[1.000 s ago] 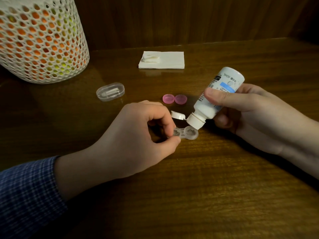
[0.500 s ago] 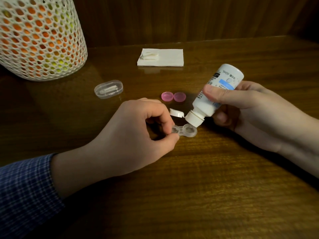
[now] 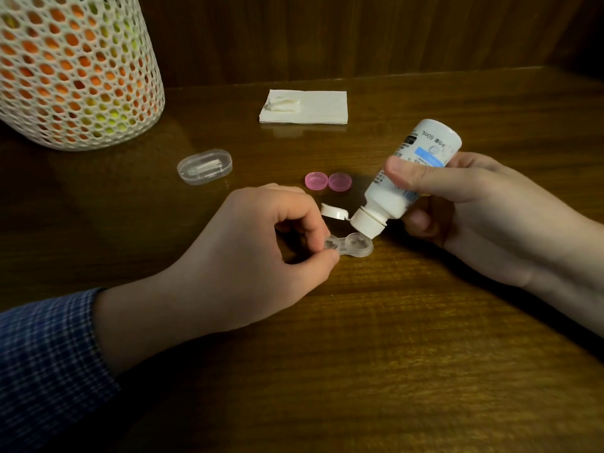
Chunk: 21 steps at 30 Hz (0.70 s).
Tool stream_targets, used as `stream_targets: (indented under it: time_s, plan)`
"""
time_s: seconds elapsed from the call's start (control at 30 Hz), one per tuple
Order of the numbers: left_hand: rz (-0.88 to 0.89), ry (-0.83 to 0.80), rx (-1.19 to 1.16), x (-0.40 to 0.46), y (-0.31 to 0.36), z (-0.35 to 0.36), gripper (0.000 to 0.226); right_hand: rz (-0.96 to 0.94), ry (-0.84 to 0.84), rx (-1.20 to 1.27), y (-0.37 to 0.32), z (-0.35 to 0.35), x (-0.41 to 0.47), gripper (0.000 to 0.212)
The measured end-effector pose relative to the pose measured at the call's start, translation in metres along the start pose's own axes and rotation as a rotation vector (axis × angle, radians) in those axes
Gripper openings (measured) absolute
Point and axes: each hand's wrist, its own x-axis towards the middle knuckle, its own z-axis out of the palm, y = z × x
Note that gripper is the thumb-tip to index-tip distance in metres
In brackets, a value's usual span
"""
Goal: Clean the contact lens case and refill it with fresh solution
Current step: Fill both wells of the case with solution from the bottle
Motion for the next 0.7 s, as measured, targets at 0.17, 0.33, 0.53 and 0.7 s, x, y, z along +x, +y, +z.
stream_targets:
  time_s: [0.17,0.33,0.53,0.7]
  plan:
    - [0.005,0.004,0.002,-0.0002,-0.0006,0.0005,0.013,0.001,-0.001,-0.005,0.0005,-0.0009,0.0006,0.044]
    - [0.000,0.013,-0.009,-0.0005,-0.0003,0.0008,0.013,0.002,-0.005,0.003,0.0009,-0.0018,0.0009,0.041]
    - [-0.001,0.008,-0.004,-0.0004,-0.0004,0.0005,0.014,0.003,-0.002,0.000,0.0013,-0.0017,0.0017,0.045]
    - [0.002,0.004,-0.001,0.0001,-0.0003,0.0006,0.013,0.012,-0.001,-0.007,0.0011,-0.0029,0.0020,0.042]
